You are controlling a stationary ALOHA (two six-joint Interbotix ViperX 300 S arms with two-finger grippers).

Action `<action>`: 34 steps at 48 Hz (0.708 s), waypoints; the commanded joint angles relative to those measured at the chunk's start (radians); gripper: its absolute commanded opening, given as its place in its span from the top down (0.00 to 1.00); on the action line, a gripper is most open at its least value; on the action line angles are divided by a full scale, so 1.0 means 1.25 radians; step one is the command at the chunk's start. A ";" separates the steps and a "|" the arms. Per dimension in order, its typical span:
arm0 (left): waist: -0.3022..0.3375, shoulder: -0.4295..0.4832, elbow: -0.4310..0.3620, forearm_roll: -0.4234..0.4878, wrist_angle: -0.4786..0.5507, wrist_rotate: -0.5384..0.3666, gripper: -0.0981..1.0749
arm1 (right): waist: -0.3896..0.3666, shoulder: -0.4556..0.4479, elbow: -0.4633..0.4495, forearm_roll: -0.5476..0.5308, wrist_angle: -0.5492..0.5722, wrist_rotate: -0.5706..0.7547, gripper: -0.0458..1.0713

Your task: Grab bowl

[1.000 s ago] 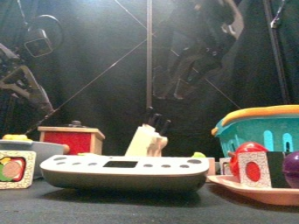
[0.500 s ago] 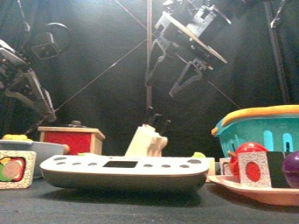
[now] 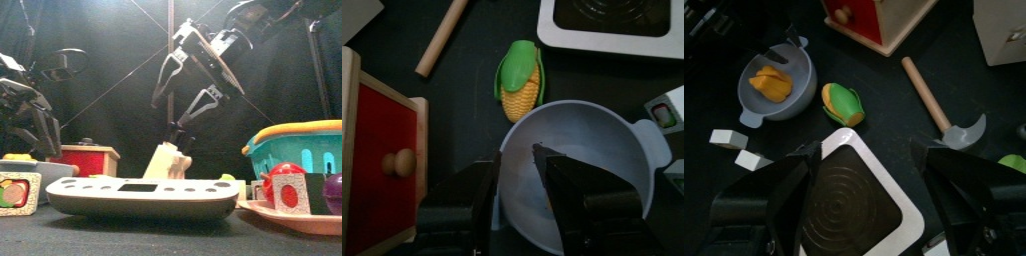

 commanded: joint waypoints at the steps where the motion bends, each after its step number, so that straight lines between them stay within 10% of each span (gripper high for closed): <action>1: 0.013 0.021 -0.029 0.005 -0.006 -0.001 0.28 | -0.001 -0.012 -0.006 -0.025 -0.001 0.002 0.06; 34: 0.023 0.164 -0.063 0.001 -0.053 -0.001 0.30 | 0.004 -0.011 0.023 -0.034 -0.004 -0.001 0.06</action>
